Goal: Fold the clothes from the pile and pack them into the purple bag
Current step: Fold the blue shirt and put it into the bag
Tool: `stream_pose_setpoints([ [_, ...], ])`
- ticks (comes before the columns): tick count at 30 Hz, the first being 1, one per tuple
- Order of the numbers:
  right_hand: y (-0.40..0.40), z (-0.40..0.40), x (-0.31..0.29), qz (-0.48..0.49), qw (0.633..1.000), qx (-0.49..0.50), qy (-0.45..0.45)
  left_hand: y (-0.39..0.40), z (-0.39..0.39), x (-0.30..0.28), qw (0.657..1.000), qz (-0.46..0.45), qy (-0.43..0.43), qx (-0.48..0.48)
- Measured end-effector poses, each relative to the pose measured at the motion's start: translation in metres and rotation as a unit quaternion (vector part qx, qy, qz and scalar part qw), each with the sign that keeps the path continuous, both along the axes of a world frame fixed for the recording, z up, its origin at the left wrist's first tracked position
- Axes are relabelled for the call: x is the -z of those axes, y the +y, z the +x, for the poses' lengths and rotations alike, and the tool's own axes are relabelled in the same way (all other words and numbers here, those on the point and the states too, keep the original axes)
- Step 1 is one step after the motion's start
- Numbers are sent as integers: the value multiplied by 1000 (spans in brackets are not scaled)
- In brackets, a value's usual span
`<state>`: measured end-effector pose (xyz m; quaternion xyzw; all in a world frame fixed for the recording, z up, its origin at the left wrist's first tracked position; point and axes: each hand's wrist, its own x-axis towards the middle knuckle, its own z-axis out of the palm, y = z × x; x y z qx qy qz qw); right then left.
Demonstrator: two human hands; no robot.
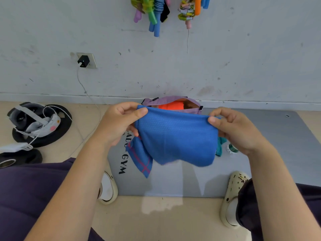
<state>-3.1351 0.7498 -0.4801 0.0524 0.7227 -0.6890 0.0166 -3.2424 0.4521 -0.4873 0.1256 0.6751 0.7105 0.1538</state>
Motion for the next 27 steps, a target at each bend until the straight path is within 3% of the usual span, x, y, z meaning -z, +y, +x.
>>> stream_pose_setpoints([
  [2, 4, -5, -3, 15, 1000, 26, -4, 2, -6, 3, 1000, -16, 0, -18],
  [4, 7, -15, 8, 76, 994, 63, -36, 8, -15, 18, 995, -87, -14, -48],
  [7, 4, -32, 47, 161, 976, 115, -96, 22, -26, 54, 979, -172, -92, -63],
  [13, -6, -54, 116, 22, 975, 182, -122, 52, -39, 116, 979, -112, -135, -106],
  [18, -11, -47, 173, -59, 947, 301, -96, 65, -30, 175, 963, -27, -189, -190],
  [21, -22, -22, 241, -45, 935, 311, -162, 62, -2, 245, 945, -69, -246, -203],
  [24, -35, 11, 324, -19, 917, 297, -265, 55, 30, 326, 900, -144, -357, -205],
  [27, -45, 42, 368, -12, 896, 287, -338, 45, 59, 372, 861, -182, -440, -178],
])
